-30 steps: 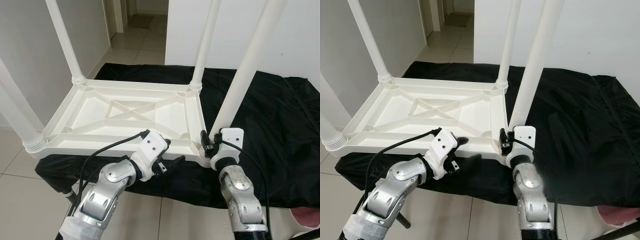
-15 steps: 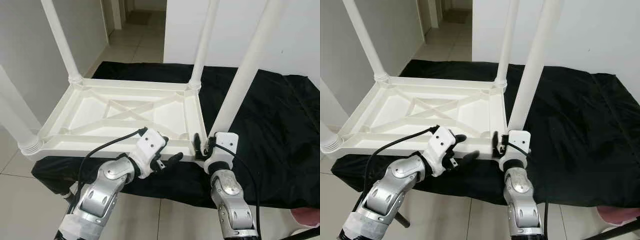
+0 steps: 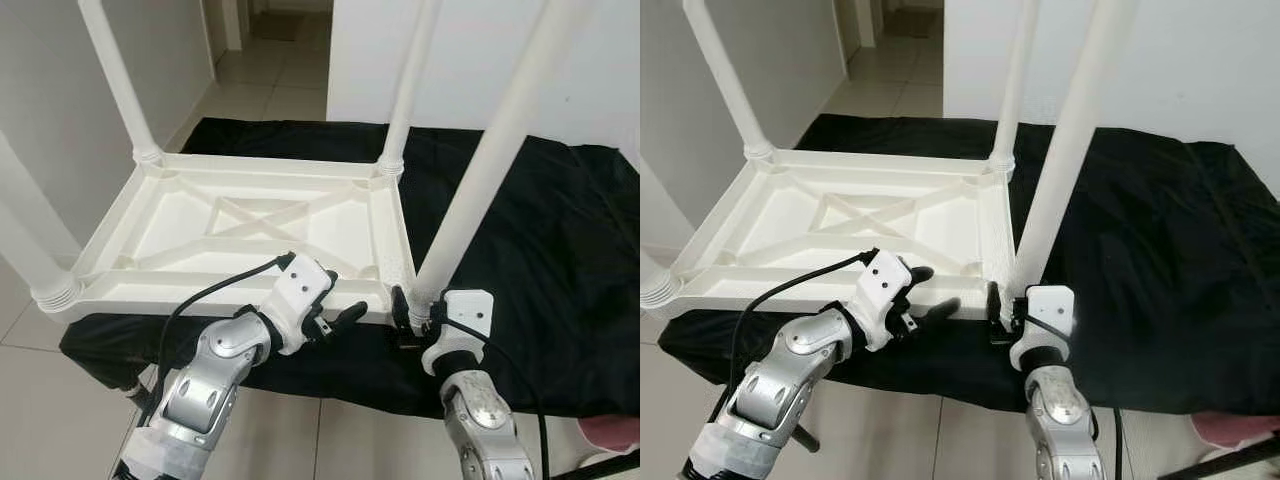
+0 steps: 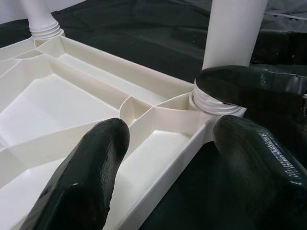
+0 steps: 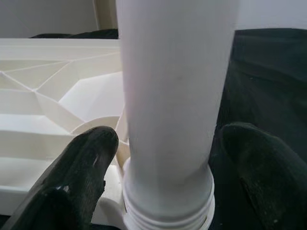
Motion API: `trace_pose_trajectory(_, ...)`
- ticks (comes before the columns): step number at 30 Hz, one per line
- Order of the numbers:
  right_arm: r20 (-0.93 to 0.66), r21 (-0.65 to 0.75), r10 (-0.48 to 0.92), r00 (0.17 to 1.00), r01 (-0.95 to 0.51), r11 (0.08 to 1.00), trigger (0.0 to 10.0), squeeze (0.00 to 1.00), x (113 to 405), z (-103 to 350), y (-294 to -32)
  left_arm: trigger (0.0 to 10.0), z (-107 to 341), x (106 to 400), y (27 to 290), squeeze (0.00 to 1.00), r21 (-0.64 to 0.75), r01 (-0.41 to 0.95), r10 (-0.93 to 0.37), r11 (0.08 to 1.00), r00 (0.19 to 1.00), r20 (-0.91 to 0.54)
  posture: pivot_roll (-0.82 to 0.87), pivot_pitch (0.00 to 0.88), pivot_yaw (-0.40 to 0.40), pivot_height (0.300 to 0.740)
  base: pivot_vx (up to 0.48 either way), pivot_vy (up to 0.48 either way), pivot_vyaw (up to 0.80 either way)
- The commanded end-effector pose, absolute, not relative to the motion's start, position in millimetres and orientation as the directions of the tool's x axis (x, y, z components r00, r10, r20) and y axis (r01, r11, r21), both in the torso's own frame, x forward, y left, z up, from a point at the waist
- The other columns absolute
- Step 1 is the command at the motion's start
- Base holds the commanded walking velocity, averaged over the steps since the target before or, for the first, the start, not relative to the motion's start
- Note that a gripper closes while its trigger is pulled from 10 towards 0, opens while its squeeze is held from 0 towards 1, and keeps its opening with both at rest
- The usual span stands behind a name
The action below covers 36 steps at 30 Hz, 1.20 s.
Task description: Building children table
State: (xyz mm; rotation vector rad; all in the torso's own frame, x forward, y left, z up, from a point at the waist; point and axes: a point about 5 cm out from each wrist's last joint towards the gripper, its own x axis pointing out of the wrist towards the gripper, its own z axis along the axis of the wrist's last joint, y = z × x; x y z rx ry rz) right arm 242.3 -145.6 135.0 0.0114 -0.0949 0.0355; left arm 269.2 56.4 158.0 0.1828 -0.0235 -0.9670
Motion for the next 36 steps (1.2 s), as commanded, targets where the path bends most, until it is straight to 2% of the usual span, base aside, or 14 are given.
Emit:
trace_pose_trajectory(1, 0.098, 0.031, 0.043, 0.994, -0.046, 0.998, 10.0, 0.00, 248, 134, -142, 10.0, 156, 274, 59, 0.00, 0.170, 0.771, -0.772, 0.614, 0.631, -0.073, -0.04, 0.045, 0.021, 0.740, 0.000, 0.000, 0.00)
trace_pose_trajectory(7, 0.084, 0.102, 0.064, 0.994, -0.072, 0.992, 10.0, 0.00, 264, 131, -115, 10.0, 155, 273, 63, 0.00, 0.156, 0.781, -0.779, 0.605, 0.621, -0.083, -0.01, 0.044, 0.015, 0.740, 0.000, 0.000, 0.00)
trace_pose_trajectory(10, 0.079, 0.110, 0.069, 0.994, -0.078, 0.991, 10.0, 0.00, 266, 130, -110, 10.0, 154, 273, 65, 0.00, 0.146, 0.785, -0.783, 0.602, 0.616, -0.086, -0.01, 0.043, 0.016, 0.740, 0.000, 0.000, 0.00)
trace_pose_trajectory(11, 0.066, 0.122, 0.102, 0.993, -0.109, 0.987, 10.0, 0.00, 272, 127, -99, 10.0, 154, 270, 68, 0.00, 0.133, 0.803, -0.800, 0.581, 0.594, -0.090, 0.00, 0.042, 0.008, 0.740, 0.000, 0.000, 0.00)
trace_pose_trajectory(12, 0.066, 0.122, 0.102, 0.993, -0.109, 0.987, 10.0, 0.00, 272, 127, -99, 10.0, 154, 270, 68, 0.00, 0.133, 0.803, -0.800, 0.581, 0.594, -0.090, 0.00, 0.042, 0.008, 0.740, 0.000, 0.000, 0.00)
trace_pose_trajectory(14, 0.058, 0.131, 0.155, 0.986, -0.161, 0.978, 10.0, 0.00, 280, 126, -86, 10.0, 155, 263, 73, 0.00, 0.102, 0.844, -0.839, 0.526, 0.535, -0.099, 0.01, 0.041, 0.004, 0.740, 0.000, 0.000, 0.00)
trace_pose_trajectory(19, 0.072, 0.129, 0.194, 0.978, -0.202, 0.971, 10.0, 0.00, 292, 129, -77, 10.0, 152, 258, 85, 0.00, 0.085, 0.874, -0.862, 0.478, 0.485, -0.145, 0.01, 0.039, -0.003, 0.740, 0.000, 0.000, 0.00)
trace_pose_trajectory(31, 0.098, 0.109, 0.183, 0.978, -0.193, 0.975, 10.0, 0.00, 296, 132, -82, 10.0, 145, 259, 98, 0.00, 0.107, 0.872, -0.848, 0.477, 0.489, -0.205, 0.00, 0.038, -0.006, 0.740, 0.000, 0.000, 0.00)
trace_pose_trajectory(36, 0.171, 0.049, 0.161, 0.972, -0.172, 0.984, 10.0, 0.00, 286, 137, -112, 10.0, 145, 262, 80, 0.00, 0.123, 0.844, -0.831, 0.522, 0.536, -0.149, -0.03, 0.049, 0.014, 0.740, 0.000, 0.000, 0.00)
